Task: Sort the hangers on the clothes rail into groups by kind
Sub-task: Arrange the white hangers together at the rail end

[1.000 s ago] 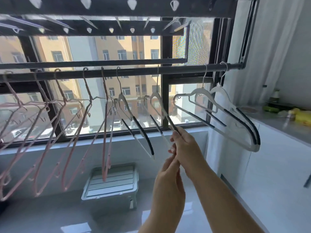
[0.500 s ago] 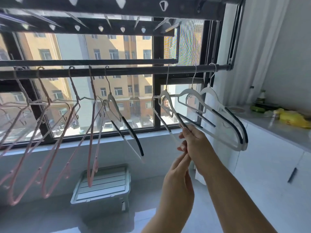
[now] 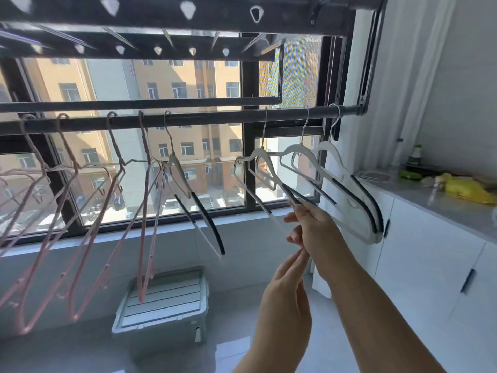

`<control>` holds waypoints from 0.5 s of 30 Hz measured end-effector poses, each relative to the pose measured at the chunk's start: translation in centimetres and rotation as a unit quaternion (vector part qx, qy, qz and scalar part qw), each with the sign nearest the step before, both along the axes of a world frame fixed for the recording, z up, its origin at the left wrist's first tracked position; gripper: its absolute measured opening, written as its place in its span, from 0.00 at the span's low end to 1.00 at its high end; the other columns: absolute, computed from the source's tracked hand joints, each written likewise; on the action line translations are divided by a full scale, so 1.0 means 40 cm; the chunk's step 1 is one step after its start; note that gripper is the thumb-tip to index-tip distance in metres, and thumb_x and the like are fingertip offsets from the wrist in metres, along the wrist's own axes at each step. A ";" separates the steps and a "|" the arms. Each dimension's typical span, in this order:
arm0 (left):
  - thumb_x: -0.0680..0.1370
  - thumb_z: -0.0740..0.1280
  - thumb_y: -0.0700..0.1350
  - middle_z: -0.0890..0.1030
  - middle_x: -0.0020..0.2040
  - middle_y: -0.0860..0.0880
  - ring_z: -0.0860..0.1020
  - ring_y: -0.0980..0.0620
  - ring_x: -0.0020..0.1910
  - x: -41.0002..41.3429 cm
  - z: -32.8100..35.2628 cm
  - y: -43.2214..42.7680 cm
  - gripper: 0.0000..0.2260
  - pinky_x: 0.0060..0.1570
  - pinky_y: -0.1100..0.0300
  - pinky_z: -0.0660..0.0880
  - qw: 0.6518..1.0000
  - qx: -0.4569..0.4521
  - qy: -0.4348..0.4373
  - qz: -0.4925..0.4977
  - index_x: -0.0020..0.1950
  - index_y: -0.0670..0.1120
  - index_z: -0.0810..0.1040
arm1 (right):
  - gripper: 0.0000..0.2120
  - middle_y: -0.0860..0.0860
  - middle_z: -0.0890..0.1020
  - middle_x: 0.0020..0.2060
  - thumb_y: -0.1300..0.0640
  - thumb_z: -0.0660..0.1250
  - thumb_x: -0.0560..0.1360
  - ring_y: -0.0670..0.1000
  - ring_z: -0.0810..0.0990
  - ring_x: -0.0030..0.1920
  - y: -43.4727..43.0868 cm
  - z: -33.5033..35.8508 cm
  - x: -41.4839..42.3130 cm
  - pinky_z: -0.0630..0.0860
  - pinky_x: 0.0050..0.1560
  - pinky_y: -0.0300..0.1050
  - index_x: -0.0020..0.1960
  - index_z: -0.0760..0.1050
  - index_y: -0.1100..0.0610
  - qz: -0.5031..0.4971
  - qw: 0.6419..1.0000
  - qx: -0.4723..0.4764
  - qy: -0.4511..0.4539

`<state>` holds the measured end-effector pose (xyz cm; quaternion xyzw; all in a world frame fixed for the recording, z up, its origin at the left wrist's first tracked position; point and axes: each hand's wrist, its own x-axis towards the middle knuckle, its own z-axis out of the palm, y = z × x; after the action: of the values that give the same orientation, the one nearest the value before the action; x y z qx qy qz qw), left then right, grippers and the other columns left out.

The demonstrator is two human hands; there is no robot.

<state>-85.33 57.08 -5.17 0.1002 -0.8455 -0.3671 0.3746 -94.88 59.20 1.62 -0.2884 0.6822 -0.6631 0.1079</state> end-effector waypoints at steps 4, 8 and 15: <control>0.75 0.57 0.34 0.75 0.58 0.62 0.72 0.70 0.56 0.023 0.000 -0.010 0.24 0.56 0.76 0.68 0.995 -0.045 0.086 0.019 0.63 0.59 0.71 | 0.12 0.48 0.80 0.41 0.53 0.53 0.81 0.46 0.76 0.32 0.012 0.001 -0.004 0.77 0.46 0.47 0.44 0.73 0.50 -0.017 0.998 0.039 0.053; 0.74 0.57 0.41 0.73 0.52 0.63 0.72 0.65 0.53 0.059 0.011 -0.053 0.17 0.52 0.73 0.70 0.965 -0.110 0.205 0.123 0.59 0.56 0.73 | 0.09 0.51 0.80 0.45 0.52 0.54 0.79 0.51 0.80 0.41 0.021 0.002 -0.013 0.74 0.44 0.45 0.52 0.71 0.53 -0.059 0.975 0.117 0.179; 0.72 0.61 0.53 0.68 0.61 0.55 0.69 0.54 0.60 0.108 0.039 -0.130 0.23 0.58 0.58 0.68 0.954 0.011 0.196 0.226 0.66 0.55 0.63 | 0.14 0.51 0.75 0.53 0.58 0.64 0.75 0.51 0.73 0.56 -0.010 0.048 0.077 0.65 0.58 0.37 0.61 0.73 0.56 -0.154 0.898 0.050 0.410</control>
<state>-81.03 51.86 -3.61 0.2189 -0.7068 -0.2948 0.6047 -91.81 58.79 3.54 -0.4199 0.7345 -0.4595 -0.2703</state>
